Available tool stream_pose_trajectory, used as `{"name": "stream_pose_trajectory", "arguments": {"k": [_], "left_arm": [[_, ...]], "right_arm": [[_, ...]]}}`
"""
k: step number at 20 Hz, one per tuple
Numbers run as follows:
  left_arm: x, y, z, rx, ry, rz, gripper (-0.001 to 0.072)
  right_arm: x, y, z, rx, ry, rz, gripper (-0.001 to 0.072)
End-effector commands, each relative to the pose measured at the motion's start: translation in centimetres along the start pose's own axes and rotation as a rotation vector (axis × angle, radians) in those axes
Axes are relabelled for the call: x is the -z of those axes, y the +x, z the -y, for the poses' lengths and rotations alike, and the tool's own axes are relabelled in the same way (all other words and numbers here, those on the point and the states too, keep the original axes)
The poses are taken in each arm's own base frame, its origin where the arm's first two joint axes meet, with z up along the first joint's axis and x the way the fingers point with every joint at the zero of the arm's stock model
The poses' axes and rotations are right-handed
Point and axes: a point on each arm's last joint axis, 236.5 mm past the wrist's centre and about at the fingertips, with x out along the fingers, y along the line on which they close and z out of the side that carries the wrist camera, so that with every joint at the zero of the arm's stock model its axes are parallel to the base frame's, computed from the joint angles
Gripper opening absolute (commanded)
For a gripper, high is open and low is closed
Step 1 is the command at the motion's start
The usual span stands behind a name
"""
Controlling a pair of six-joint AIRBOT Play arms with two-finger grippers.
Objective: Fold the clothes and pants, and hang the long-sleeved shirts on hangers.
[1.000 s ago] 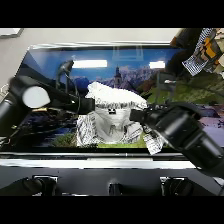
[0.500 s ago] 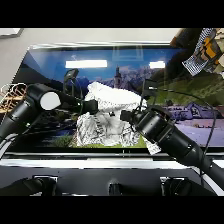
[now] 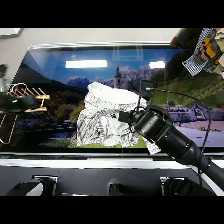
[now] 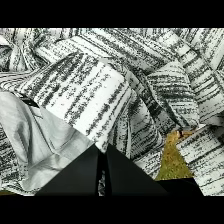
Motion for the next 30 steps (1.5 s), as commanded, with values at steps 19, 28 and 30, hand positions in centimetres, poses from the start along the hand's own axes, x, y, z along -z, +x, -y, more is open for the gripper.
{"name": "stream_pose_trajectory", "arguments": {"k": [19, 28, 30], "left_arm": [[6.2, 8.8, -28.3, -0.168, -0.125, -0.19, 0.06], [8.0, 13.7, -27.0, -0.027, 0.083, -0.285, 0.0591], [8.4, 14.3, -27.0, -0.015, 0.078, -0.3, 0.0591]], "right_arm": [[0.4, 0.1, 0.2, 0.008, -0.029, -0.017, 0.0032], [0.6, 0.0, 0.7, 0.031, -0.029, -0.027, 0.0032], [0.7, 0.0, 0.7, 0.031, -0.029, -0.027, 0.0033]]}}
